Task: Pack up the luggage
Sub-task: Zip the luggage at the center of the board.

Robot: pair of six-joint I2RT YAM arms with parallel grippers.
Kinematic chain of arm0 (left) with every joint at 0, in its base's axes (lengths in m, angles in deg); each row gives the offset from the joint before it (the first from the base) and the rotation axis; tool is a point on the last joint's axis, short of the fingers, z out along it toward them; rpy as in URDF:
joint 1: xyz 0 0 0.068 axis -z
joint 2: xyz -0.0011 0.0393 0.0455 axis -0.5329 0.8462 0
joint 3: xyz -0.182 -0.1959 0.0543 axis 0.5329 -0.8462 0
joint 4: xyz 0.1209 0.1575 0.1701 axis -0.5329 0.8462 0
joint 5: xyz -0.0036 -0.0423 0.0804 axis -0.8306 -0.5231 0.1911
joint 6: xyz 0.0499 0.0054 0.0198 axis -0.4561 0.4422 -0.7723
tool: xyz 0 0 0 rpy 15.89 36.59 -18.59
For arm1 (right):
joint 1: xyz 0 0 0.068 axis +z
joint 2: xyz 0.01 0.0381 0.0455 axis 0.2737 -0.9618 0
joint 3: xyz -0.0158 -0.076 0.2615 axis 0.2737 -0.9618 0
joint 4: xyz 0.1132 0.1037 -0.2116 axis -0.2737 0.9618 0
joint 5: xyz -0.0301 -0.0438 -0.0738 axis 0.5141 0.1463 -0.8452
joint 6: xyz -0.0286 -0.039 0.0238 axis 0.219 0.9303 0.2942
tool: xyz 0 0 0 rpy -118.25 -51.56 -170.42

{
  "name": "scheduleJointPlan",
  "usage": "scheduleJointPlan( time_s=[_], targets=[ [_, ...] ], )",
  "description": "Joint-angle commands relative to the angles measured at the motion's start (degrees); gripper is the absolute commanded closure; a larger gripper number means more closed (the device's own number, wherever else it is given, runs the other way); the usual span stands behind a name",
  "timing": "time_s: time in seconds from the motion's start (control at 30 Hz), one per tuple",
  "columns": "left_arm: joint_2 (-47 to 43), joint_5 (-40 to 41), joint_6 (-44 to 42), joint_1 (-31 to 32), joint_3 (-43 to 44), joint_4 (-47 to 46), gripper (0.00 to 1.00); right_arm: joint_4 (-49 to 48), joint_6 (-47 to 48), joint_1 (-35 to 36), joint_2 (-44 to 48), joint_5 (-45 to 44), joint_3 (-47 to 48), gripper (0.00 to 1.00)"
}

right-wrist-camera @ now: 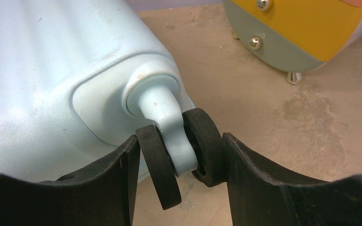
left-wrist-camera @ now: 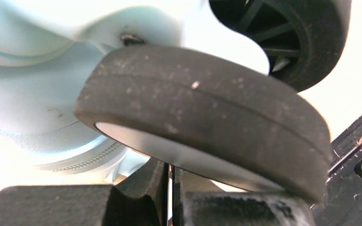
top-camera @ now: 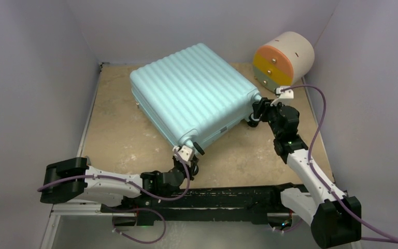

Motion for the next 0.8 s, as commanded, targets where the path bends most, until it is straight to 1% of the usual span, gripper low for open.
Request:
scheduleJointPlan(
  time_s=[0.0, 0.13, 0.2, 0.23, 0.27, 0.33, 0.37, 0.43, 0.5, 0.6, 0.77],
  targets=[
    [5.00, -13.22, -3.22, 3.74, 6.52, -3.88, 1.00, -1.61, -3.73, -0.70, 1.74, -9.55, 0.35, 1.00],
    [10.41, -12.90, -4.12, 3.74, 9.17, -5.98, 1.00, -0.21, -3.84, -0.66, 3.24, -9.35, 0.02, 1.00],
    [11.32, -13.16, -3.06, 3.74, 9.29, -6.43, 1.00, 1.07, -3.92, -0.70, 4.39, -9.74, 0.05, 1.00],
    [10.92, -13.58, -2.36, 3.74, 8.93, -6.52, 0.96, 2.34, -4.24, -0.70, 4.93, -9.97, 0.20, 1.00],
    [10.21, -13.99, -1.69, 3.74, 8.31, -6.38, 0.86, 3.88, -4.88, -0.70, 5.59, -9.92, 0.46, 1.00],
    [7.70, -13.85, 0.64, 3.74, 6.73, -4.52, 0.66, 6.02, -5.32, -0.70, 6.81, -9.69, 0.85, 0.83],
    [6.10, -13.79, 1.75, 3.74, 5.86, -3.15, 0.58, 7.01, -5.80, -0.70, 7.43, -9.68, 1.05, 0.71],
    [2.04, -14.36, 3.73, 3.78, 4.00, 0.40, 0.45, 8.99, -6.49, -0.69, 8.62, -9.34, 1.46, 0.55],
    [-2.86, -15.29, 5.69, 3.87, 2.31, 4.50, 0.37, 13.09, -8.83, -0.66, 9.54, -9.13, 2.88, 0.43],
    [-10.87, -16.95, 9.19, 4.12, 1.01, 13.51, 0.28, 20.83, -11.87, -0.65, 11.08, -8.63, 5.40, 0.31],
    [-25.04, -18.53, 14.44, 4.79, 2.42, 31.17, 0.23, 32.19, -15.72, -0.70, 16.26, -10.78, 10.18, 0.15]
  ],
)
